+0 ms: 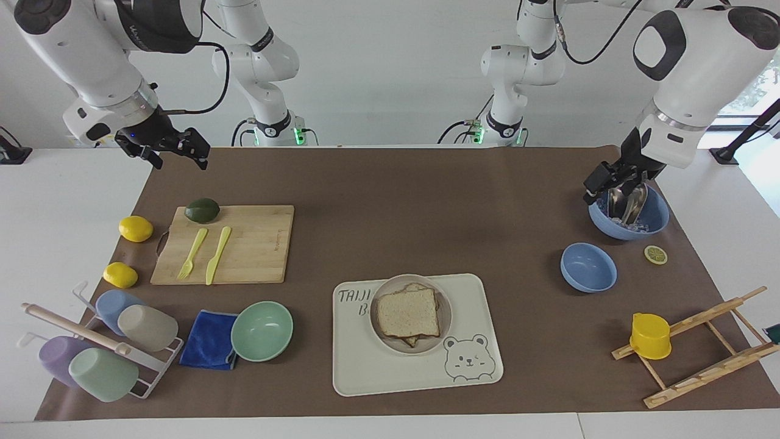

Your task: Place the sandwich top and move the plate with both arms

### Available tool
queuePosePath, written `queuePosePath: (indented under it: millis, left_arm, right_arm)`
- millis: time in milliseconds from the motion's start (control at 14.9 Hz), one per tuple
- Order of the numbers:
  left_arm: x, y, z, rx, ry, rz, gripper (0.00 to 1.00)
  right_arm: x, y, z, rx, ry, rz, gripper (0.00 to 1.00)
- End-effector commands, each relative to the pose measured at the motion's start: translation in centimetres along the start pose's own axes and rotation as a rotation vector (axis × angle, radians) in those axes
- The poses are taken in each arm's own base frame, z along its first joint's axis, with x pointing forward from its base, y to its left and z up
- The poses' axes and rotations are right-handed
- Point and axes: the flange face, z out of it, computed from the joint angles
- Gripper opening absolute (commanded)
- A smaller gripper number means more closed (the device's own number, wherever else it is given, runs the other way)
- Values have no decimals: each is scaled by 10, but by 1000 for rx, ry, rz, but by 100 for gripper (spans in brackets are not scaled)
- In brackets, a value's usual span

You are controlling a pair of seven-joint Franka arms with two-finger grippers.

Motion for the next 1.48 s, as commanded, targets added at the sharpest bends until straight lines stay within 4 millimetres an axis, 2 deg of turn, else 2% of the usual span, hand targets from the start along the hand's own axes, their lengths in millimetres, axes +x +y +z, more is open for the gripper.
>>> queuePosePath:
  millis: [0,336,672,807,1008,1412]
  left_arm:
    - [-20,-7,-11,26,-20,20,100]
    - [-29,-30,-23,21,-38,152,100]
    - [-45,-18,-31,44,-48,219,100]
    - [-50,-16,-21,59,-38,228,100]
    - [-48,-18,-10,57,-37,223,100]
    - [-39,-19,-16,25,6,210,100]
  right_arm:
    - [-5,0,0,27,-5,-10,100]
    - [-5,0,0,27,-5,-10,100]
    - [-5,0,0,27,-5,-10,100]
    - [-5,0,0,27,-5,-10,100]
    - [-5,0,0,27,-5,-12,100]
    - [-5,0,0,27,-5,-10,100]
